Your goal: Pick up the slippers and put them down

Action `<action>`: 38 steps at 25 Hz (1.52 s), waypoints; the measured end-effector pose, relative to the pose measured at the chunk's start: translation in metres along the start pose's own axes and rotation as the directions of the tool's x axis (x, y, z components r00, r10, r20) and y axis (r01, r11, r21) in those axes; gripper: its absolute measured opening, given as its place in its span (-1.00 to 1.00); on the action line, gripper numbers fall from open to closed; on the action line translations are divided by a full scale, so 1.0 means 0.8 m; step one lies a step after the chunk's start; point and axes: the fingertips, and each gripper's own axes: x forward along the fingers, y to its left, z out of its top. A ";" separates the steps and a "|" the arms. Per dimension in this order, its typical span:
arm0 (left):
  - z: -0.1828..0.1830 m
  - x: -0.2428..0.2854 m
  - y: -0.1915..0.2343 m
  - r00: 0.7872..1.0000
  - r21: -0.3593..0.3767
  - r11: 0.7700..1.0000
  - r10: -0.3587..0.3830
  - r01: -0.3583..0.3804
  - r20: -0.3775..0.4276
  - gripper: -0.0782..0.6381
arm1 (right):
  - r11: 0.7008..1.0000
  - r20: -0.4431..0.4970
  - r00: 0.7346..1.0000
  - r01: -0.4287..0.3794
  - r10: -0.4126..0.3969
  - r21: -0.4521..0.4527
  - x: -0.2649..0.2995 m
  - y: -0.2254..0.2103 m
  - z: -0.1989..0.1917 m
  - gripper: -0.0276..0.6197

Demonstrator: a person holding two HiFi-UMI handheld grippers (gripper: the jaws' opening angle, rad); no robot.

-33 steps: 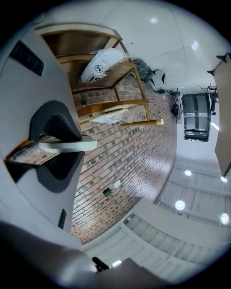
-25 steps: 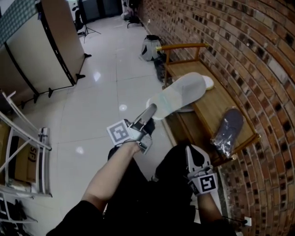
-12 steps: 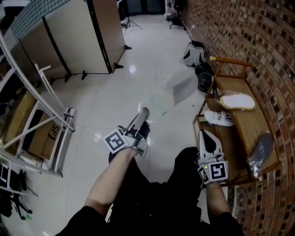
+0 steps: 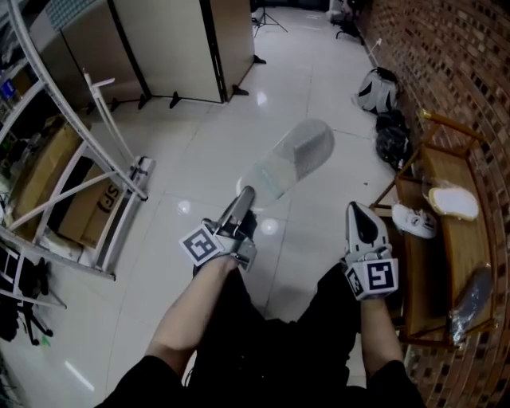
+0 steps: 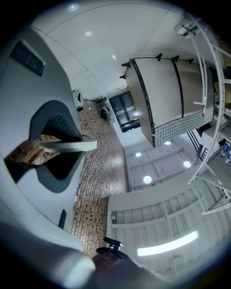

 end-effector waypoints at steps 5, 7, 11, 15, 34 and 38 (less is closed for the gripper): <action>-0.019 0.028 0.066 0.999 0.008 0.999 0.050 -0.050 0.015 -0.61 | 0.999 -0.039 0.999 -0.002 0.003 0.036 0.036 -0.018 -0.047 -0.91; -0.030 0.043 0.102 0.996 -0.015 0.997 0.077 -0.076 0.036 -0.61 | 0.998 -0.050 0.999 0.010 -0.007 0.059 0.055 -0.032 -0.068 -0.91; -0.063 0.066 0.178 0.990 -0.057 0.989 0.141 -0.140 0.025 -0.61 | 0.994 -0.071 0.997 0.046 -0.039 0.097 0.105 -0.070 -0.110 -0.91; -0.091 0.081 0.254 0.982 -0.090 0.978 0.190 -0.188 0.005 -0.61 | 0.985 -0.102 0.993 0.080 -0.065 0.150 0.145 -0.098 -0.161 -0.91; -0.248 -0.083 0.554 0.820 -0.502 0.732 0.568 -0.460 0.077 -0.61 | 0.960 -0.407 0.910 0.045 0.075 0.277 0.178 -0.077 -0.316 -0.91; -0.273 -0.145 0.584 0.709 -0.518 0.635 0.702 -0.573 0.076 -0.61 | 0.960 -0.421 0.902 0.025 0.098 0.278 0.182 -0.079 -0.319 -0.91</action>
